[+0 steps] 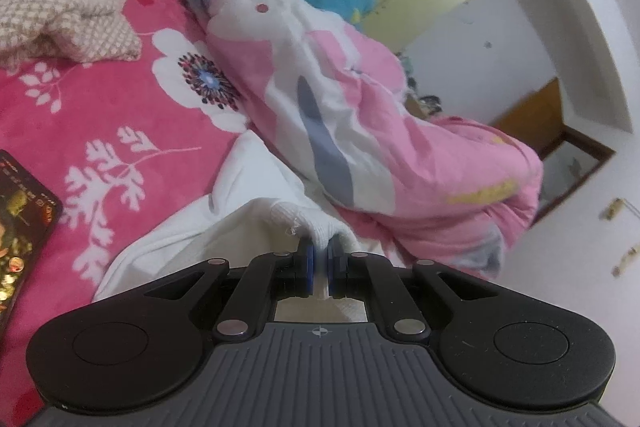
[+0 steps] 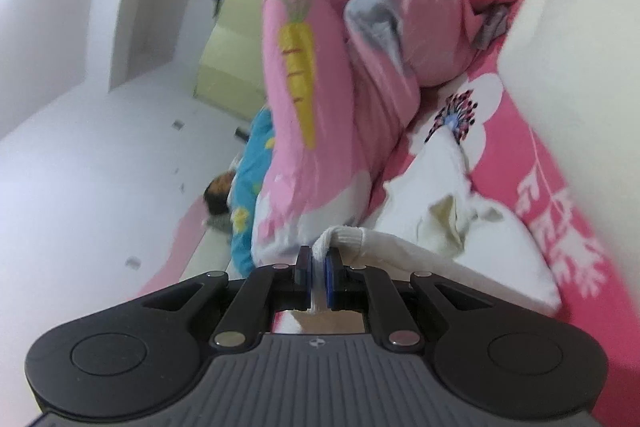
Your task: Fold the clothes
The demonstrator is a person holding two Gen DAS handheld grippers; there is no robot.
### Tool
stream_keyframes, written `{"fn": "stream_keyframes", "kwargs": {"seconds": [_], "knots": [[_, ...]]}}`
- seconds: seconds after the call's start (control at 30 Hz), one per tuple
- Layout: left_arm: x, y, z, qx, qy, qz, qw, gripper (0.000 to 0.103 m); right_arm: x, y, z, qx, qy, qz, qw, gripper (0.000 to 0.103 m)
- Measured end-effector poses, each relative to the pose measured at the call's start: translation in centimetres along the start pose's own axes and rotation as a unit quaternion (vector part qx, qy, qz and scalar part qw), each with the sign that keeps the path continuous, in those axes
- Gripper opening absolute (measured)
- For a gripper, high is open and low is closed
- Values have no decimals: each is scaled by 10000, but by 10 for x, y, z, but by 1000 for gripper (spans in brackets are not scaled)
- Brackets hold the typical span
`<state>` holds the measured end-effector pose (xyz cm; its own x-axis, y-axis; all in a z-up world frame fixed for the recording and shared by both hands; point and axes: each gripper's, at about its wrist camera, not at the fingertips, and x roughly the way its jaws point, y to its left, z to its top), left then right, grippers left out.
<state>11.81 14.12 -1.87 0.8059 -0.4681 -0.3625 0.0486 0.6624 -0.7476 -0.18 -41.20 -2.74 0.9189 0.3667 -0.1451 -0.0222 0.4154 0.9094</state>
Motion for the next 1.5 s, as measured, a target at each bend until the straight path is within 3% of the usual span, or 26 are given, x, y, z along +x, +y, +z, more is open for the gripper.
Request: {"fn": "stream_keyframes", "kwargs": {"seconds": [0.1,0.37,0.53,0.67,0.83,1.13,1.23,1.3,1.37,1.43,1.5], "knots": [[-4,-5,1,34,-47,-20,10000,4,8,-8,5,281,-73,35,9996,8],[-47,-14,-7,646,-219,-249,9974,4,-31,-12,-15,246,-40,364,9990,8],[-35,-29,6,714,-434,-277,9961,4,-25,0,-7,177,-178,495,9985,8],[-2,-35,24,721,-603,-138,9955,4,7,14,13,-166,-396,409,9982,8],[57,-30,45,616,-524,196,9965,4,69,8,42,-104,-459,329,9984,8],[182,-17,83,656,-113,841,9942,4,182,-39,91,153,-259,-33,9995,8],[230,9,92,214,442,985,9939,7,219,-73,102,461,-158,-256,9985,9],[250,32,97,-404,667,903,9929,17,243,-117,109,1304,49,-497,9902,19],[253,53,100,-1067,551,631,9908,28,257,-164,109,2264,214,-433,9728,30],[245,66,103,-1459,248,311,9885,30,255,-185,107,2707,107,-118,9625,28],[236,70,106,-1529,87,278,9878,32,249,-194,107,2896,-82,286,9567,50]]}}
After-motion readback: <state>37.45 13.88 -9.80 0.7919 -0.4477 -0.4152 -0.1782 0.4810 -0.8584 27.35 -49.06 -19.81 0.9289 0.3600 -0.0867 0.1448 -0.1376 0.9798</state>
